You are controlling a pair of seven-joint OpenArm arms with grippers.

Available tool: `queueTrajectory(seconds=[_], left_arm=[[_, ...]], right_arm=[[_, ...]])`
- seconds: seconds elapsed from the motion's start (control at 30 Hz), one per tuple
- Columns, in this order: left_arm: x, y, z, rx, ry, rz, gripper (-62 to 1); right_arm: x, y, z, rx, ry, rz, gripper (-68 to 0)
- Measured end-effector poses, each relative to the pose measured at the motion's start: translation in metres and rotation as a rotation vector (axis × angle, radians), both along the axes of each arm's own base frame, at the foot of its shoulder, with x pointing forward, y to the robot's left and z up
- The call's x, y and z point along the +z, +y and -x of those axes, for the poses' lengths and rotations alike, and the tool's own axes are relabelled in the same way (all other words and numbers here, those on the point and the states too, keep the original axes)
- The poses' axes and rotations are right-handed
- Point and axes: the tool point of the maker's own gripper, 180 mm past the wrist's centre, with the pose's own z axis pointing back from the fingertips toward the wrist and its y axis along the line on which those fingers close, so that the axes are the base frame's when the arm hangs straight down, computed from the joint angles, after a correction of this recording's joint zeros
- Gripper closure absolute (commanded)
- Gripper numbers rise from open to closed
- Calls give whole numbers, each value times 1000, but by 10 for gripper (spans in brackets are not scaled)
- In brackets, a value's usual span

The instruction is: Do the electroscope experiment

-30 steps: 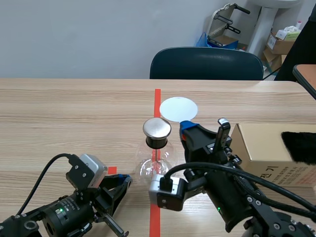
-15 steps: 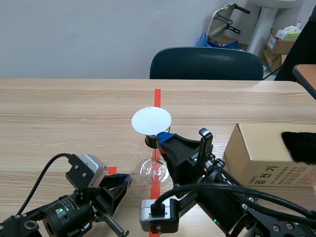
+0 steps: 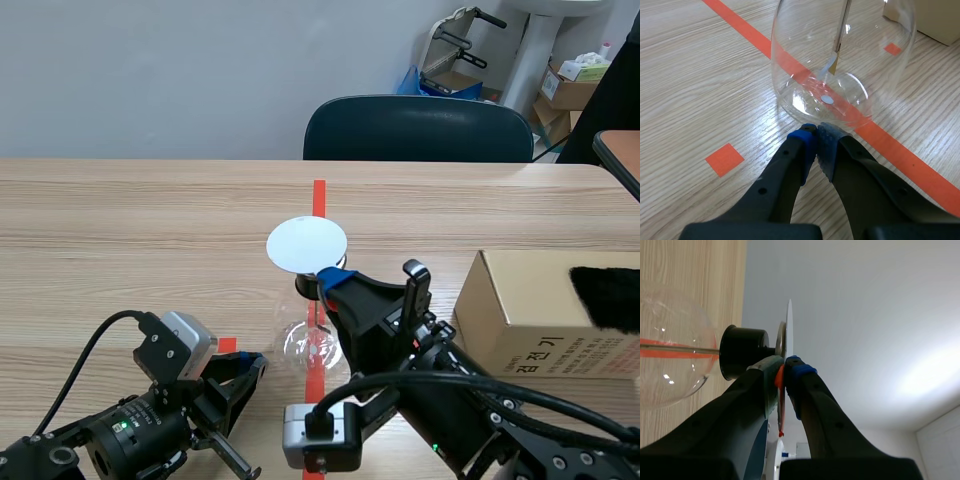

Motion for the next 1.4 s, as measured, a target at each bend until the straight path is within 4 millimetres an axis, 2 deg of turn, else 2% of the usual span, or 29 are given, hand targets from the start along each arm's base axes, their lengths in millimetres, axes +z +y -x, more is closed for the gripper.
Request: queueTrajectory(seconds=[0.23,0.53,0.77,0.9,1.2,1.4], left_arm=[[2,4,-6,17,-8,-1,-29],[4,8,-11,35,-16,-2,-29],[4,8,-11,35,-16,-2,-29],[4,8,-11,35,-16,-2,-29],[4,7,-11,30,-12,3,-29],[4,7,-11,29,-11,4,-29]], right_arm=[[4,-22,-18,-157,-13,-11,-8],[8,-70,-41,-453,-23,-28,-8],[15,-101,-46,-631,-38,-47,-8],[20,-101,-44,-638,-47,-59,-8],[8,-95,-35,-609,0,-33,-8],[8,-77,-32,-502,3,-29,-8]])
